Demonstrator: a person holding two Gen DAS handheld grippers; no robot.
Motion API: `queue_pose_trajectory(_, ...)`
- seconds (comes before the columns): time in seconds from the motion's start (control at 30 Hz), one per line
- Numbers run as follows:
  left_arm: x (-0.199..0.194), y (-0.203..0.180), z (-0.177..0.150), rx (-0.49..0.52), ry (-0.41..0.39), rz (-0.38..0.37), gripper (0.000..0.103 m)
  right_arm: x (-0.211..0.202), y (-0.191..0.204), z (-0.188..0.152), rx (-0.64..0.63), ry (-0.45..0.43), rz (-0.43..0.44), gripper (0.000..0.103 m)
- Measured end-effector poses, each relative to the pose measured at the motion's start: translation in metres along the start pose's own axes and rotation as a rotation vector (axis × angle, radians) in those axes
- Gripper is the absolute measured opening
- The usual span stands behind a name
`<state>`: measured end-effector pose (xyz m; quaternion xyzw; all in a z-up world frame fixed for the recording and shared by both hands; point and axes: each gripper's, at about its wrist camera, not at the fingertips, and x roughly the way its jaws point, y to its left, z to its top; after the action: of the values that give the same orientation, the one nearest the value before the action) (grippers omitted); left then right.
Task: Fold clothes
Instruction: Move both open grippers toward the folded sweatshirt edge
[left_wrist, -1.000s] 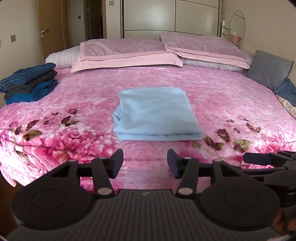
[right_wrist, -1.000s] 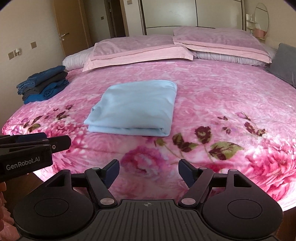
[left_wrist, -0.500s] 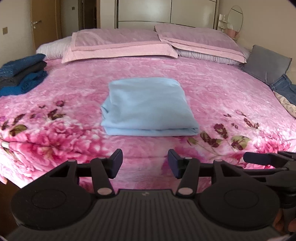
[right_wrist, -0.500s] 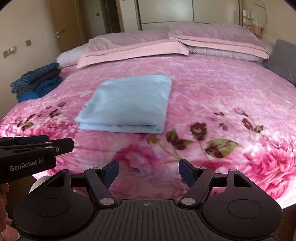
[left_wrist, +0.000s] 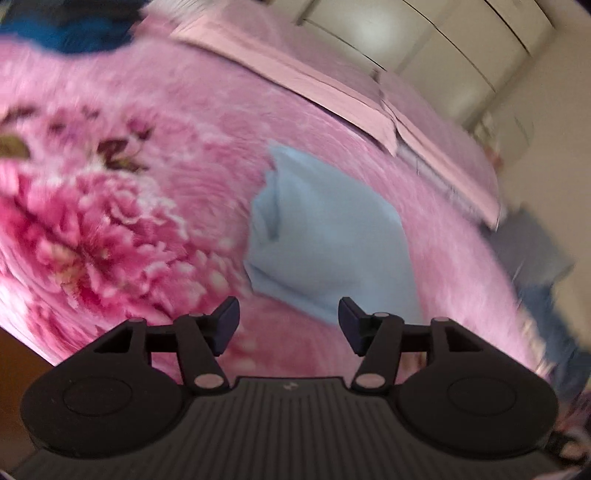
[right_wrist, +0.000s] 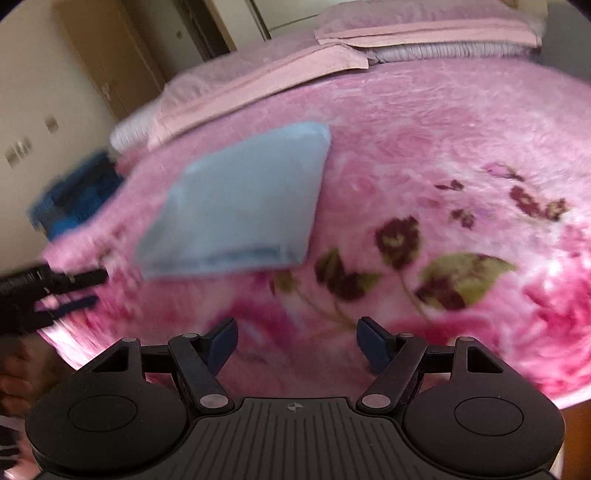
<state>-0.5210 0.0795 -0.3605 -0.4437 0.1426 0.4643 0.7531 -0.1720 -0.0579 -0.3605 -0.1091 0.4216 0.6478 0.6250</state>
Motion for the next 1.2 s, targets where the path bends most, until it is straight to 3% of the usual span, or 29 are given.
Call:
queue_pose_trajectory(0.07, 0.01, 0.013, 0.011, -0.063, 0.008, -0.023, 0.056, 0.005, -0.015, 0.013, 0.077, -0.013, 0.052, 0.074)
queue_pose_trajectory(0.3, 0.04, 0.027, 0.022, -0.123, 0.045, -0.06, 0.056, 0.034, -0.049, 0.038, 0.251, 0.016, 0.142, 0.074)
queue_pose_trajectory(0.6, 0.06, 0.031, 0.051, -0.103, 0.035, -0.079, 0.056, 0.055, -0.05, 0.054, 0.241, 0.029, 0.158, 0.074)
queue_pose_trajectory(1.2, 0.058, 0.046, 0.018, -0.235, 0.065, -0.105, 0.056, 0.06, -0.041, 0.05, 0.208, 0.039, 0.126, 0.074)
